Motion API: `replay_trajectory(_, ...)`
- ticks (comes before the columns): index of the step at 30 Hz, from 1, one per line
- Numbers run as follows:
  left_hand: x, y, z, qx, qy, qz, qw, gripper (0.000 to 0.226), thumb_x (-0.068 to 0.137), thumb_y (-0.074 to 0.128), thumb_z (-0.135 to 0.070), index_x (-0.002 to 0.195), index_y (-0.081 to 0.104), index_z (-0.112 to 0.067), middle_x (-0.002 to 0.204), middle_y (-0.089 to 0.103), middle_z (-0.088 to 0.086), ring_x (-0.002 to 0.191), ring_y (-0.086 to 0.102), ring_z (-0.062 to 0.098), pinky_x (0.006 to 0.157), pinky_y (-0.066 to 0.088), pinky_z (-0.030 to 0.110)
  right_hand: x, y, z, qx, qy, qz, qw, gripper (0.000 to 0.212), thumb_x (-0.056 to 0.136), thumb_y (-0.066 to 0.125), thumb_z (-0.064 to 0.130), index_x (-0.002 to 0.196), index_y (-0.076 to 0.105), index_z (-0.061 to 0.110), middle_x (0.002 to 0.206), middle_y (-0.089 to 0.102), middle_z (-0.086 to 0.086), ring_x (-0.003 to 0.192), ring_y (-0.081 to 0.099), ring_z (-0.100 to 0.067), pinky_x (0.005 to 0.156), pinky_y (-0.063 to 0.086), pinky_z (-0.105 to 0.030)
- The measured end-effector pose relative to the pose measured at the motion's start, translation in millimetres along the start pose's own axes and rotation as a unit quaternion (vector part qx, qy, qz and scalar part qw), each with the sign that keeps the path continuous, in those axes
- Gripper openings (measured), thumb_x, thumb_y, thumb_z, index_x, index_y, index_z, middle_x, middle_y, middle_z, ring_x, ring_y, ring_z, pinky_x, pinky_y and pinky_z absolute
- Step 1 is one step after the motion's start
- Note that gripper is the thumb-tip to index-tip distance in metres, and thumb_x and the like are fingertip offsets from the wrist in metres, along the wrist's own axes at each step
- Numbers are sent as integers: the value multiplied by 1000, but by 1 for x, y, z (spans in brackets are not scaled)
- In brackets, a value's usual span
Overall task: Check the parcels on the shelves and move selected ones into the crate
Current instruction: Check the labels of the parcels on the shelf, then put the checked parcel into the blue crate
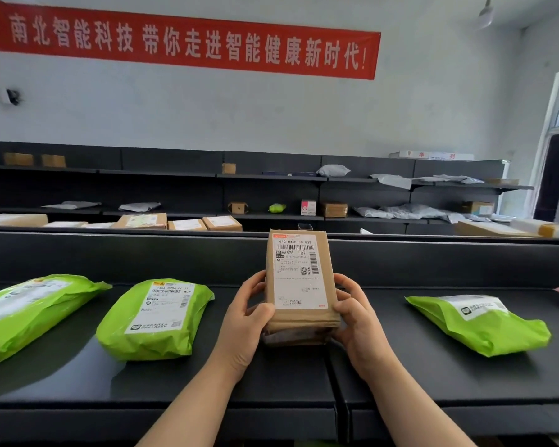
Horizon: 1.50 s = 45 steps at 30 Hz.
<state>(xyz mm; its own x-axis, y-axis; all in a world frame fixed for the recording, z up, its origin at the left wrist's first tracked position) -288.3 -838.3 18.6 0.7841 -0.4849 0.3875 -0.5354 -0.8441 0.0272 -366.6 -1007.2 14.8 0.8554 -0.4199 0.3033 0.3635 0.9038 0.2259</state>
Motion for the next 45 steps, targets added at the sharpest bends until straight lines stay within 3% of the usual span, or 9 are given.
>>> replay_trajectory(4, 0, 2, -4, -3, -10, -2, 1000, 69, 67, 63, -48, 133, 52, -29, 126, 61, -5, 117, 59, 11, 97, 52, 37, -7, 3, 8, 7, 8, -49, 999, 39, 82, 52, 18, 119, 62, 25, 111, 72, -6, 93, 69, -19, 70, 53, -36)
replay_trajectory(8, -1, 7, -10, 5, -33, -2, 999, 41, 91, 55, -36, 130, 56, -23, 119, 65, -5, 112, 61, 11, 88, 50, 26, -28, 6, 21, -32, 51, -98, 993, 27, 93, 48, 25, 109, 68, 32, 96, 76, 2, 82, 72, -16, 66, 54, -32)
replay_trajectory(11, -6, 26, -21, 7, -65, 60, 996, 45, 86, 50, -50, 123, 63, -27, 116, 69, -4, 110, 63, 14, 94, 50, 36, -53, -3, 39, -44, 72, -127, 988, 22, 92, 51, 32, 97, 72, 26, 82, 73, 1, 69, 68, -13, 64, 51, -34)
replay_trajectory(21, -59, 172, -70, -70, -75, 239, 966, 30, 94, 45, -44, 112, 65, -29, 97, 73, 0, 80, 68, 14, 58, 50, 25, -178, -102, 133, -48, 37, -304, 951, 21, 93, 55, 33, 93, 69, 17, 64, 66, 0, 76, 64, -19, 79, 54, -45)
replay_trajectory(30, -141, 351, -67, -116, -136, 375, 909, 34, 87, 54, -45, 107, 69, -22, 101, 74, 3, 93, 70, 23, 87, 55, 42, -325, -212, 179, -85, 27, -459, 884, 27, 92, 53, 34, 76, 71, 22, 67, 65, -1, 77, 61, -19, 77, 51, -43)
replay_trajectory(32, -164, 394, -62, -114, -147, 410, 893, 33, 89, 52, -43, 106, 70, -22, 99, 74, 3, 88, 70, 21, 77, 57, 37, -358, -242, 185, -82, 24, -487, 869, 34, 91, 54, 31, 64, 73, 22, 58, 64, 2, 70, 60, -18, 72, 50, -41)
replay_trajectory(35, -203, 457, -53, -120, -172, 461, 862, 31, 94, 46, -37, 106, 69, -20, 94, 73, 2, 74, 67, 17, 58, 52, 26, -406, -290, 190, -71, 28, -528, 846, 21, 92, 53, 30, 83, 69, 19, 64, 63, -1, 71, 59, -19, 72, 50, -41)
replay_trajectory(40, -268, 563, -35, -113, -239, 528, 807, 29, 94, 45, -36, 89, 69, -21, 66, 68, -4, 57, 61, 11, 61, 47, 27, -482, -375, 196, -40, 47, -584, 810, 17, 91, 54, 26, 91, 65, 14, 74, 59, -5, 72, 56, -20, 66, 50, -37)
replay_trajectory(45, -321, 660, -14, -93, -303, 595, 738, 34, 92, 48, -43, 107, 66, -19, 90, 62, 11, 80, 61, 24, 67, 52, 34, -546, -454, 201, -11, 63, -625, 778, 17, 90, 55, 22, 96, 64, 10, 86, 62, -10, 88, 58, -26, 86, 51, -49)
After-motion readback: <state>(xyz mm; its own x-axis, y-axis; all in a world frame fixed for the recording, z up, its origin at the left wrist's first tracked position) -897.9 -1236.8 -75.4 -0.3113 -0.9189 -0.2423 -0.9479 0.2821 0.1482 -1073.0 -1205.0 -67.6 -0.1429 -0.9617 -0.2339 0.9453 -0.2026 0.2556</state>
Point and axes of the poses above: each hand's wrist, its own x-axis towards the middle knuckle, its own y-axis out of the palm, z = x × y, the point moved 4 cm from there along x, towards the middle knuckle
